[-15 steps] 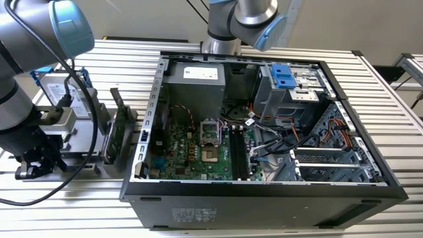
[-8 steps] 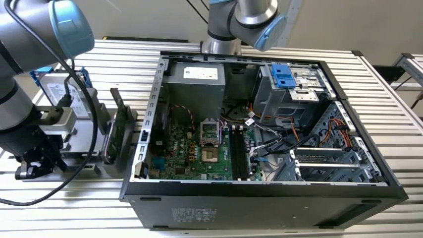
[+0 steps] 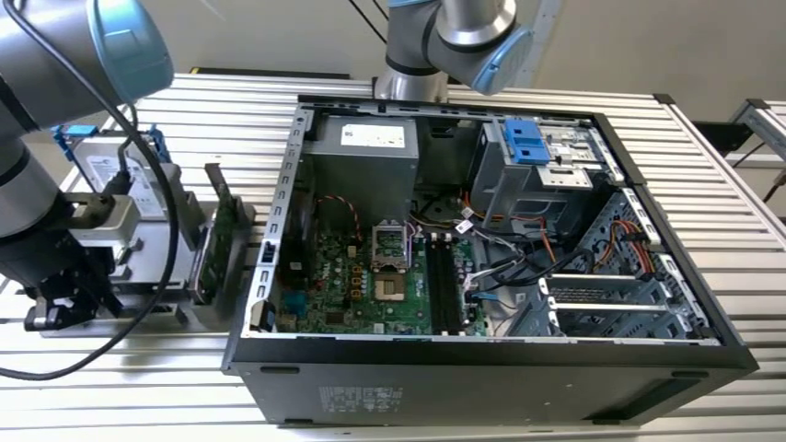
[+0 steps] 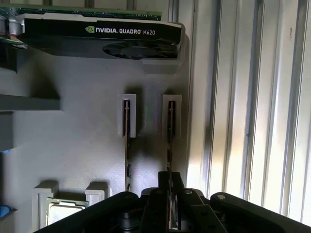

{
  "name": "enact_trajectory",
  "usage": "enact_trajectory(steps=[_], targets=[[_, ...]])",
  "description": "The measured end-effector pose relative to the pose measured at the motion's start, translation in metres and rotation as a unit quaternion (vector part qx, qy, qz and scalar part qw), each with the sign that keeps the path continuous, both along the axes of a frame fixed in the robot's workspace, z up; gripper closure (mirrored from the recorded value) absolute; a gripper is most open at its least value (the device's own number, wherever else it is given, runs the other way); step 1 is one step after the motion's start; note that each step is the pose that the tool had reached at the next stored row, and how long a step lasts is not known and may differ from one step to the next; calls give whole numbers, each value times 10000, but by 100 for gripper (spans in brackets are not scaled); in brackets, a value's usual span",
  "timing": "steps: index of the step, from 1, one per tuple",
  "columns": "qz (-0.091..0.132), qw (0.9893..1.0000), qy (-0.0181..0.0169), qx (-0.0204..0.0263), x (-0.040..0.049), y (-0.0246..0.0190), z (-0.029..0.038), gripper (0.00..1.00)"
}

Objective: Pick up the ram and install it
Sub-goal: 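Pick up the ram and move it above insertion slot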

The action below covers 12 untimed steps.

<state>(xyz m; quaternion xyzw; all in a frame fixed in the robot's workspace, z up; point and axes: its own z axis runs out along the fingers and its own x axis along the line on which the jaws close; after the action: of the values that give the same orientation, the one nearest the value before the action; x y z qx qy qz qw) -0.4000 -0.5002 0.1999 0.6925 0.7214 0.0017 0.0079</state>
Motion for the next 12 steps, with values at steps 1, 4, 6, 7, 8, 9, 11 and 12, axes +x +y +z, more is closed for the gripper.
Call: enact_trajectory(steps=[1,4,6,7,8,9,11,12], targets=[[0,10000,0,0,0,0,5,100],[0,10000,0,0,0,0,23,100],[0,10000,0,0,0,0,36,100],[0,10000,0,0,0,0,43,100],[1,10000,0,0,0,0,49,100],[1,10000,0,0,0,0,57,100],[0,10000,0,0,0,0,73,100],[-1,10000,0,0,0,0,81,100]])
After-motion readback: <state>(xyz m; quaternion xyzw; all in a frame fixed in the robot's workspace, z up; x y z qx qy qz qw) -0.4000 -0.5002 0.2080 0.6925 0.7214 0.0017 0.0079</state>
